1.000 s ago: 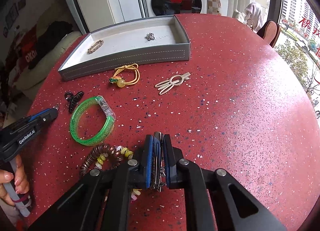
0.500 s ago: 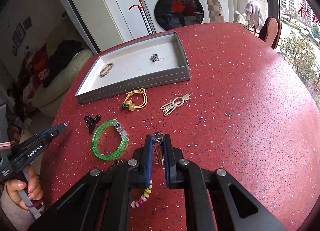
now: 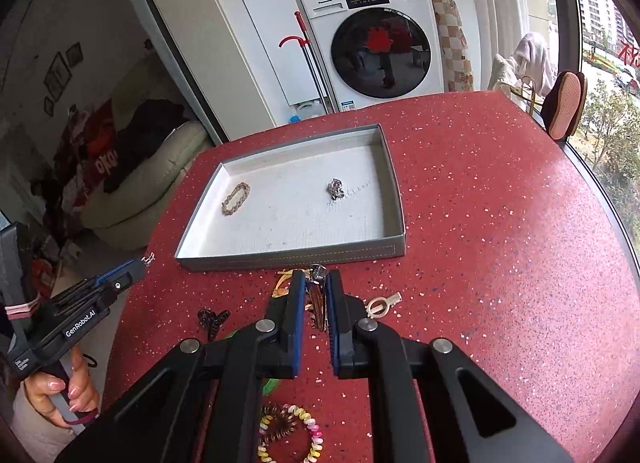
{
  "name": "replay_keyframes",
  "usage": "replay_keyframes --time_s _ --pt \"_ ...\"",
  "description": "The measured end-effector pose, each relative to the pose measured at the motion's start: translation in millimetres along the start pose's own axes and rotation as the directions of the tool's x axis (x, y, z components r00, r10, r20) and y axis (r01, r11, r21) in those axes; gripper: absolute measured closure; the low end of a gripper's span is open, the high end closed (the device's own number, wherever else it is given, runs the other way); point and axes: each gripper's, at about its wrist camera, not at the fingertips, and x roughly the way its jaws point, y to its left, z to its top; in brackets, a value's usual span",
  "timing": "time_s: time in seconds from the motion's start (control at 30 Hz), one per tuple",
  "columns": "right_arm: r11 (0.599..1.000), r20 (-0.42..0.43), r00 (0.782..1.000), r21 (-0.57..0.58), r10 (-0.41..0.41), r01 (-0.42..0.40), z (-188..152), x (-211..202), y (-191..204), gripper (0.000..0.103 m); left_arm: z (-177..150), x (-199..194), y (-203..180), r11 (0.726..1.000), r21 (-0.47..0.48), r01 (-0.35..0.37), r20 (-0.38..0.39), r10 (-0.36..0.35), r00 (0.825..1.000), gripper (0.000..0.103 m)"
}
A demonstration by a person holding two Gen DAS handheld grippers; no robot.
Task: Organize jewelry
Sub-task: 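Carry the pendant into the tray with the left tool while the right tool carries the barrette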
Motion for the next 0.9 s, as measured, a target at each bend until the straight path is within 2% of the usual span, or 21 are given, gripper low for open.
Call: replay_keyframes --time_s 0.2,0.43,0.63,0.9 --pt "1.000 0.001 1.000 -0.004 0.023 -0.023 46.6 24.9 2.3 0.092 43.6 21.9 -4.6 1.000 -0.004 0.006 0.019 -0.006 1.000 0.069" --pt "1.000 -0.045 0.999 0.015 0.002 -0.002 80.1 76.6 -5.2 0.092 74.8 74.9 -8.9 1.000 -0.002 -0.018 -0.018 0.018 1.000 0.069" --pt "0.998 -0.119 0.992 0.042 -0.034 0.039 79.5 120.2 -21.2 0.092 73.9 123.5 -16.2 0.999 0.019 -0.028 -0.087 0.030 0.996 0.069" --pt "0.995 -0.175 0.983 0.065 -0.063 0.075 66.5 151.3 -38.4 0.092 61.9 158.9 -25.1 0.994 0.087 -0.071 -0.140 0.083 0.987 0.069"
